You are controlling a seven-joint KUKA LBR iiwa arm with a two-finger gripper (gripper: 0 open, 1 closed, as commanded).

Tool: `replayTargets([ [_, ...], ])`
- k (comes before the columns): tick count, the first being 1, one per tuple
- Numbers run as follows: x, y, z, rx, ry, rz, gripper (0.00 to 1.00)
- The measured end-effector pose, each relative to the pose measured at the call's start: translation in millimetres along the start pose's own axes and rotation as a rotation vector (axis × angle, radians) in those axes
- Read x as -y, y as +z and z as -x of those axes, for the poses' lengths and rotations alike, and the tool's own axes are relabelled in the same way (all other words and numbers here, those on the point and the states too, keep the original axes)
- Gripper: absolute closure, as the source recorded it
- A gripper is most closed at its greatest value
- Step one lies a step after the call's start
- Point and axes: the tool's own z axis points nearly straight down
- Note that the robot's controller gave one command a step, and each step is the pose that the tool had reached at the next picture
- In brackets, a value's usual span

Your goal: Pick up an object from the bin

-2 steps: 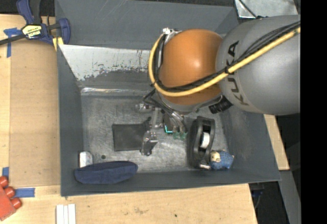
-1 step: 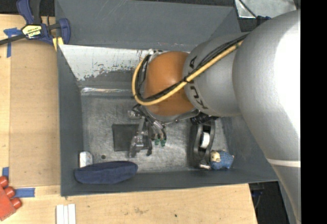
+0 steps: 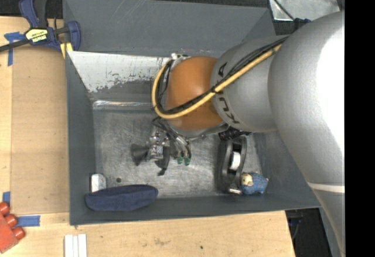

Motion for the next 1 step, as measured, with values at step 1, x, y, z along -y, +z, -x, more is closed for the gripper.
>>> replayTargets([
  [1, -0.1, -233.9, -3.2, 0.004, 0.032, 0.001, 1.0],
])
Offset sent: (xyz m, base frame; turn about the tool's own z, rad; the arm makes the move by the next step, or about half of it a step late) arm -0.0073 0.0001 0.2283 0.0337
